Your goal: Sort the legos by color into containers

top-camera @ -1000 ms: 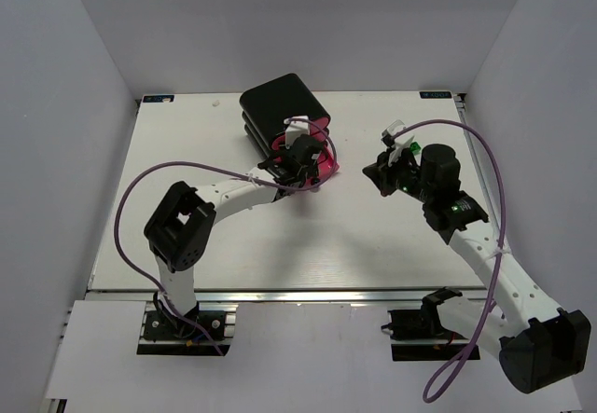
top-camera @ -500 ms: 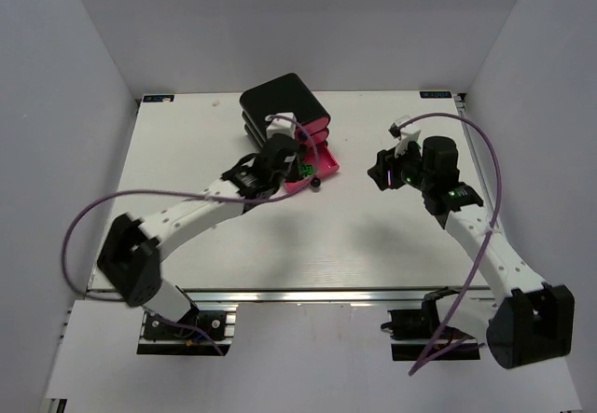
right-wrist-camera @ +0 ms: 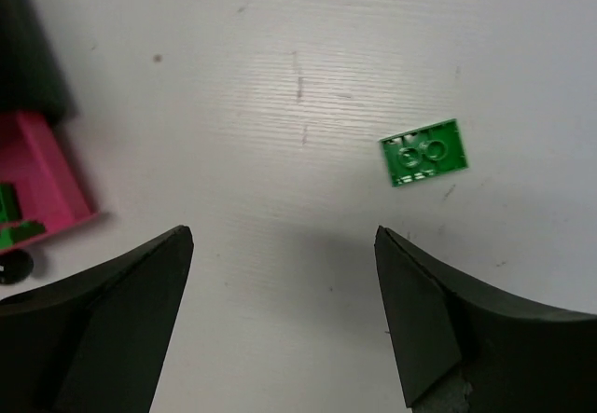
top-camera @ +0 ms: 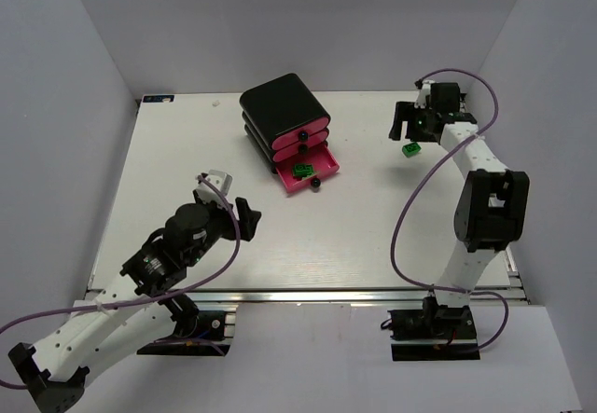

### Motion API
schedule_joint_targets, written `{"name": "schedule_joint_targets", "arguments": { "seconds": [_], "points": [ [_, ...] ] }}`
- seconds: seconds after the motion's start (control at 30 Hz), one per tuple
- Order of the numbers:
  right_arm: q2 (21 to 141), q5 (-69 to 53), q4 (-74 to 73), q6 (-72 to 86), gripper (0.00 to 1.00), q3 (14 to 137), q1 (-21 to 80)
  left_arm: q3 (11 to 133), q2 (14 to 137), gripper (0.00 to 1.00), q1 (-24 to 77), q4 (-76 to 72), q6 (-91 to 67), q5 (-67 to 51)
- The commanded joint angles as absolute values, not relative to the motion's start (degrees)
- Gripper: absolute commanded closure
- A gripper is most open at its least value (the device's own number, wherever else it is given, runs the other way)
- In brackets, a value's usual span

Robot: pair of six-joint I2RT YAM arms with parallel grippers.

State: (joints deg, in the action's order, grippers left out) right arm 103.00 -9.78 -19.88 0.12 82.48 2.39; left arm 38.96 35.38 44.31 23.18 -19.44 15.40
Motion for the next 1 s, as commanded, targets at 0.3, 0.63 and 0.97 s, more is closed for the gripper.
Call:
{"name": "schedule_joint_targets", "arguments": {
  "seconds": [0.3,0.63,0.97],
  "points": [
    [125.1,11.2,-38.5,23.8,0.11,111.7,0.7,38.0,33.7,0.15,44.1,28.4,-17.1,16.3],
    [130.2,14.1,-40.1,31.4,0.11,112.1,0.7,38.0,33.1,0.14,44.1,28.4,-17.2,15.8],
    [135.5,14.5,-40.7,32.0,0.12,117.1,-1.1,37.5,30.9,0.13,44.1,28.8,-17.7,15.5]
  ]
}}
